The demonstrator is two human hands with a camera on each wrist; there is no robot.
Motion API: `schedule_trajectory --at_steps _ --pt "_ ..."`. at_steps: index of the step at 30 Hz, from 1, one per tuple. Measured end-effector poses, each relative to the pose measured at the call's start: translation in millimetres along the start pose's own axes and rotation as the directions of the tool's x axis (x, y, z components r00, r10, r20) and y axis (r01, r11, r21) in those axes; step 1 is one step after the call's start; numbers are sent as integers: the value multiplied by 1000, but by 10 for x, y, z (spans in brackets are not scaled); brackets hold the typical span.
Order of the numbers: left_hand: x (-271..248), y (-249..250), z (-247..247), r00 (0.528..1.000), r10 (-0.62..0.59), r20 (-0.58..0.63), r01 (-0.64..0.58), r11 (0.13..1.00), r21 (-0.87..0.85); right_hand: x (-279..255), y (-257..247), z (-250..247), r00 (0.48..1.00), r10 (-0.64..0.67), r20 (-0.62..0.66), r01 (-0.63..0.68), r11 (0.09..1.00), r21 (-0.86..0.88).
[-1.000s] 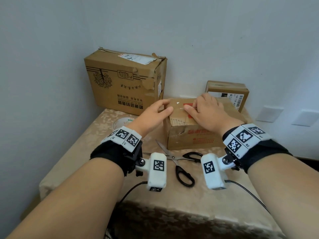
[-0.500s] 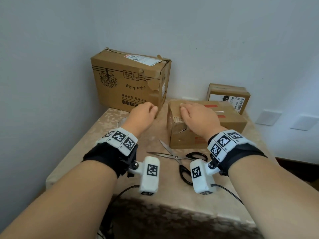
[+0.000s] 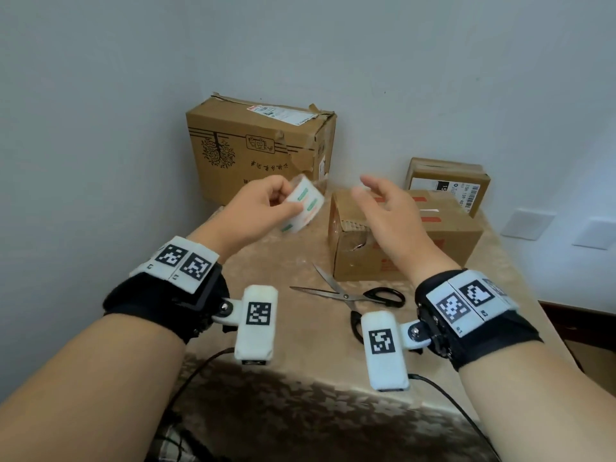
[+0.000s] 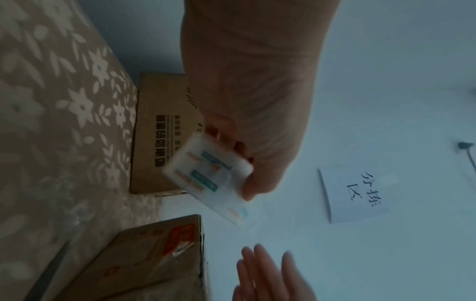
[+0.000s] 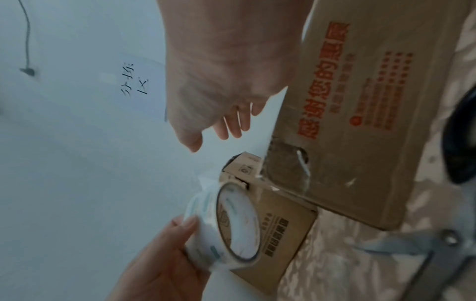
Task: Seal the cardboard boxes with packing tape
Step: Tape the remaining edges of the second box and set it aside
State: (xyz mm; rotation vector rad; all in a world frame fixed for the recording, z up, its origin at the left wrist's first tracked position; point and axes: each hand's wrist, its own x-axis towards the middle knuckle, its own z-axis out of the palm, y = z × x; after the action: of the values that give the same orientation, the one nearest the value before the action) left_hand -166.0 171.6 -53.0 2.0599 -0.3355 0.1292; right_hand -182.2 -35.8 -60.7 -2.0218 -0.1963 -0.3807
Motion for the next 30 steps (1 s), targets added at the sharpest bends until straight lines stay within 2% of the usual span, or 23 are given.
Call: schedule_trajectory --at_steps 3,5,8,9,11,13,15,17,19,22,24,26,28,30 --pt "-77 113 28 998 46 53 -41 995 -89 4 -118 16 989 24 148 -41 992 115" --pt "-94 153 43 995 84 63 -76 990 -118 -12 -131 21 981 11 192 -50 980 195" --pt "-97 178 72 993 100 68 -91 988 -125 -11 -101 31 998 -59 36 49 970 237" --pt "-92 182 81 993 98 70 -90 990 -107 -2 -102 29 997 -82 -18 83 970 230" --pt "-78 213 101 992 114 59 -110 992 -64 27 -130 37 991 -127 -46 134 973 190" --pt "-58 270 105 984 177 28 -177 984 -9 43 -196 44 982 -187 -9 186 971 152" --pt "-44 354 96 968 250 4 -249 967 58 46 -276 41 961 -273 34 271 962 38" --pt "-49 430 84 966 259 -12 -257 963 86 41 -333 55 944 -327 43 329 941 -84" --pt "-31 454 63 967 247 -65 -237 962 138 37 -340 90 959 -282 -6 282 959 -43" --pt "8 414 55 950 260 -174 -209 941 267 39 -355 115 995 -79 -56 90 968 236" --pt "27 389 44 910 262 -322 -197 955 221 47 -371 89 1000 16 -6 -14 973 232" --pt "36 386 43 876 215 -433 -204 976 73 28 -392 83 992 47 115 -66 983 172" --pt "47 385 58 887 123 -445 -178 980 -84 8 -407 100 984 -7 175 -21 987 158" --pt "70 375 87 916 31 -399 -116 974 -192 1 -462 82 986 -58 154 38 991 129"
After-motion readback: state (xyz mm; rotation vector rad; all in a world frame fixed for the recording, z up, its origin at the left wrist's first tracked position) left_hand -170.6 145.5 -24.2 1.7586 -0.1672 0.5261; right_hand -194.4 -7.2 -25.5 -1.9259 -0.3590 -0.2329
